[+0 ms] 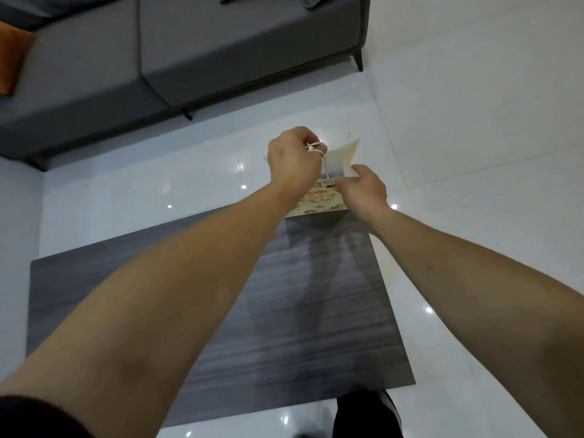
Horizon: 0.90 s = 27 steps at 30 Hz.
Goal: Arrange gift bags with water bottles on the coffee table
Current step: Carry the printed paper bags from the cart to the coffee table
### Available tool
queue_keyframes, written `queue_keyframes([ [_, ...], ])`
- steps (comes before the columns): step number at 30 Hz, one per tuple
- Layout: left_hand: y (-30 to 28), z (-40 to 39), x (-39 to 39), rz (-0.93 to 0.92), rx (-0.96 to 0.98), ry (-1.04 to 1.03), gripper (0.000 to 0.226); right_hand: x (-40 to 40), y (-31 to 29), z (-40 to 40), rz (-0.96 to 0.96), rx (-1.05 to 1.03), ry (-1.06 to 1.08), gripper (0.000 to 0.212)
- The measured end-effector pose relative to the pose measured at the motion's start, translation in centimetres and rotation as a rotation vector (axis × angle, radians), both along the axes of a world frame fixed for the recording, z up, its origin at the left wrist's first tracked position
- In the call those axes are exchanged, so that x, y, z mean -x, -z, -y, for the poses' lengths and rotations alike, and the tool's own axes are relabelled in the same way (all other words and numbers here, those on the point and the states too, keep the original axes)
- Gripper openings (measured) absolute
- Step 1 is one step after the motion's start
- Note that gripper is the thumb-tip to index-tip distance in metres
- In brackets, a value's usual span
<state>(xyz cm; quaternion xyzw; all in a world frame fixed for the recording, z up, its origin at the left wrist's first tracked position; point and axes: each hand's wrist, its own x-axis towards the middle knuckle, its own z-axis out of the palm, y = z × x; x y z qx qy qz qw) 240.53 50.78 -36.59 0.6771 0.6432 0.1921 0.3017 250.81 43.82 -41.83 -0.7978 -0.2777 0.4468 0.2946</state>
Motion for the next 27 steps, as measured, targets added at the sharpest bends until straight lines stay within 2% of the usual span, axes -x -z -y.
queue_keyframes([
  [5, 0.1, -0.1, -0.4, 0.023, 0.012, -0.044, 0.009, -0.9, -0.5, 0.1, 0.003, 0.007, -0.002, 0.03],
  [8, 0.0, 0.3, -0.2, -0.055, 0.031, 0.007, 0.012, -1.1, -0.5, 0.2, -0.011, 0.011, -0.006, 0.029],
  [12, 0.1, 1.0, 0.6, -0.22, 0.074, 0.122, 0.03, -0.9, -0.3, 1.1, -0.008, 0.018, -0.038, 0.049],
  [19, -1.3, 3.3, 2.5, -0.371, 0.074, 0.241, 0.072, -0.7, -1.6, 3.8, -0.024, 0.021, -0.03, 0.059],
  [23, -3.4, 4.8, 3.4, -0.379, 0.066, 0.263, 0.078, -0.5, -4.0, 5.9, -0.012, 0.014, 0.006, 0.067],
  [27, -6.6, 6.6, 3.8, -0.339, 0.022, 0.313, 0.073, 0.4, -7.5, 8.4, 0.036, -0.014, 0.026, 0.073],
])
